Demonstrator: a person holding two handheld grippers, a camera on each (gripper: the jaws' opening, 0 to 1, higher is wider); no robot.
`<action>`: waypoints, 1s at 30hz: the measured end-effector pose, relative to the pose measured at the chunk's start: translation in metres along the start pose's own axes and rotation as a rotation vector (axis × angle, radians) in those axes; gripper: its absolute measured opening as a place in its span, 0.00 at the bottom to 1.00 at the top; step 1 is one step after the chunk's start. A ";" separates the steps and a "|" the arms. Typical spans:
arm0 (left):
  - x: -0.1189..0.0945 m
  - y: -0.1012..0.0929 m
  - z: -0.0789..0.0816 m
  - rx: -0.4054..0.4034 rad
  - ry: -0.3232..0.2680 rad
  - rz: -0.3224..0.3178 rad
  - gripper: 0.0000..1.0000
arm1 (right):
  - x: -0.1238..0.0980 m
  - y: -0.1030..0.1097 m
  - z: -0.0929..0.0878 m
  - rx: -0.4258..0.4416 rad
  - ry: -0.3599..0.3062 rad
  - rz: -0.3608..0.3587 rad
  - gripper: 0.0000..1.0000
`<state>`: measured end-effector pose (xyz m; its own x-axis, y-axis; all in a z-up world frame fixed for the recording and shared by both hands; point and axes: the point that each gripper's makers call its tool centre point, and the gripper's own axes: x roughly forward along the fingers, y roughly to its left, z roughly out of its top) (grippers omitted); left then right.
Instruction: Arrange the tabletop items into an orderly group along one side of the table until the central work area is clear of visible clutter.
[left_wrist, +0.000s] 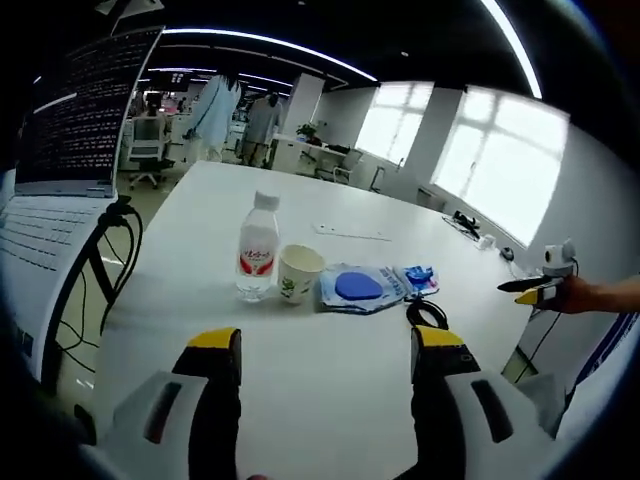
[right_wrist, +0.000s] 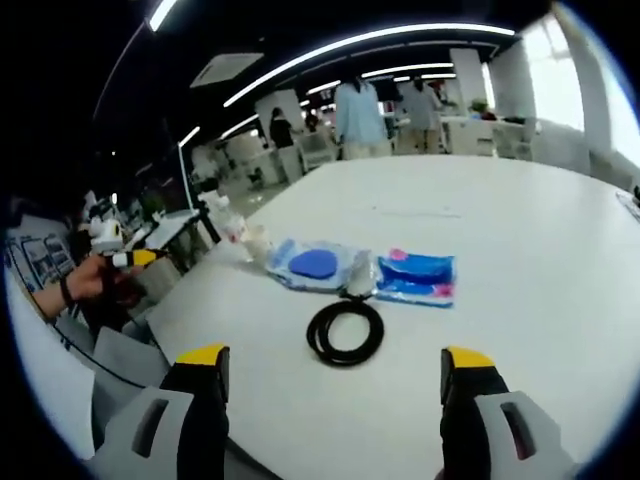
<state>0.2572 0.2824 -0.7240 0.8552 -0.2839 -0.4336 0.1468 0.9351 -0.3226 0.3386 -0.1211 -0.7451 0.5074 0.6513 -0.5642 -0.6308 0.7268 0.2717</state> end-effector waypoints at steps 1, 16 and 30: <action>0.001 -0.004 0.001 0.007 0.002 -0.004 0.70 | -0.001 -0.001 0.000 0.004 -0.002 -0.001 0.89; 0.001 -0.013 -0.002 -0.010 0.011 -0.019 0.71 | -0.008 0.003 -0.008 0.033 -0.008 -0.007 0.89; 0.004 -0.018 -0.008 -0.024 0.017 -0.028 0.71 | -0.008 -0.005 -0.010 0.044 -0.007 -0.013 0.88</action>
<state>0.2540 0.2634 -0.7265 0.8426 -0.3133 -0.4381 0.1581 0.9214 -0.3549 0.3319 -0.1323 -0.7500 0.5198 0.6431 -0.5624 -0.5975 0.7442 0.2987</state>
